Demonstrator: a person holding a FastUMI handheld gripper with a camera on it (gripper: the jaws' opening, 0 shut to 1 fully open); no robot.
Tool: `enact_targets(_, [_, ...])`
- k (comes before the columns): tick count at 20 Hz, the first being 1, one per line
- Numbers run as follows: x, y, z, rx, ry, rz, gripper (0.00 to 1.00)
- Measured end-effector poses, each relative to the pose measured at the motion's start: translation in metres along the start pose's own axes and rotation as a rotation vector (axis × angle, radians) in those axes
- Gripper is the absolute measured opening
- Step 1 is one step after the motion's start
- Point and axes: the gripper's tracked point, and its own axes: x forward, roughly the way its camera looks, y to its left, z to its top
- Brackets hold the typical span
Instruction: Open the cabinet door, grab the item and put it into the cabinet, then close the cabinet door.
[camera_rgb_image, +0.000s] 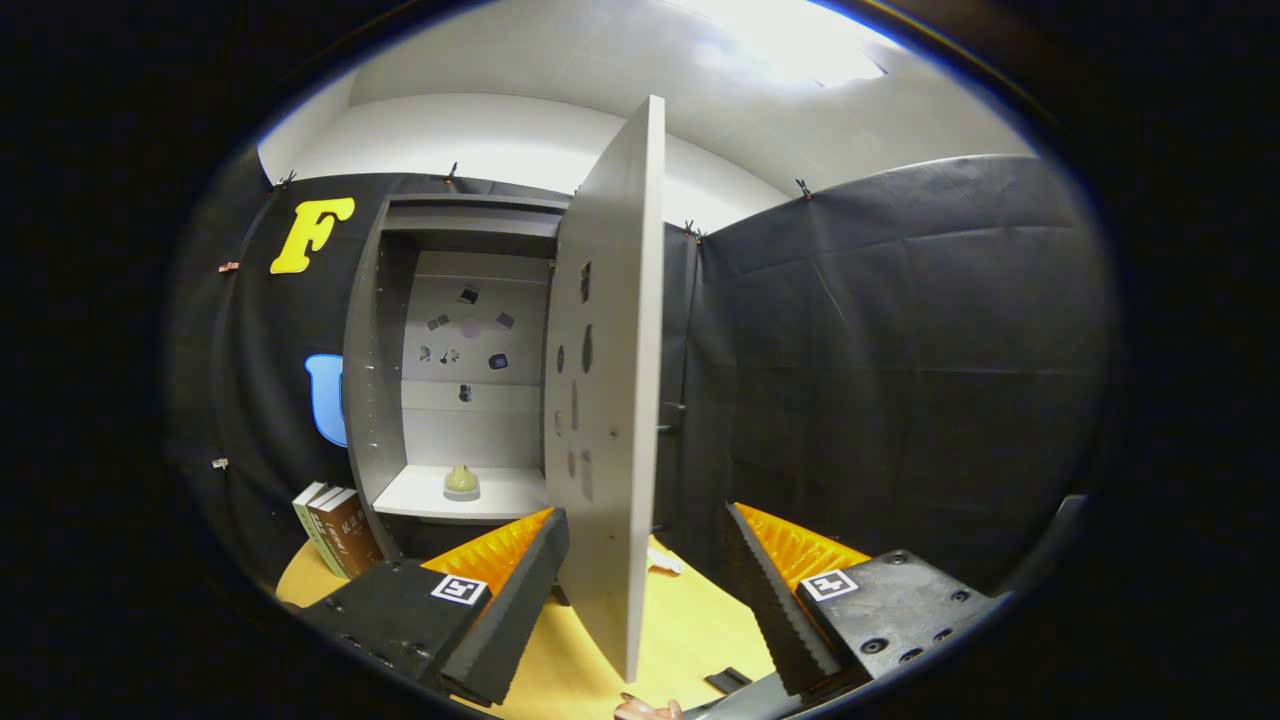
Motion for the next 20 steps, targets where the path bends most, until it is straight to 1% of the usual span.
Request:
enact_targets(4, [0.023,-0.042,-0.003,0.006,-0.001,0.043,0.98])
enact_targets(7, [0.042,-0.052,-0.009,0.024,0.008,0.109,0.98])
enact_targets(13, [0.079,-0.036,-0.021,0.033,0.036,0.251,0.98])
enact_targets(15, [0.085,-0.032,-0.023,0.04,0.04,0.269,0.98])
enact_targets(17, [0.086,-0.026,-0.024,0.062,0.049,0.289,0.95])
enact_targets(20, [0.085,-0.017,-0.025,0.088,0.048,0.295,0.95])
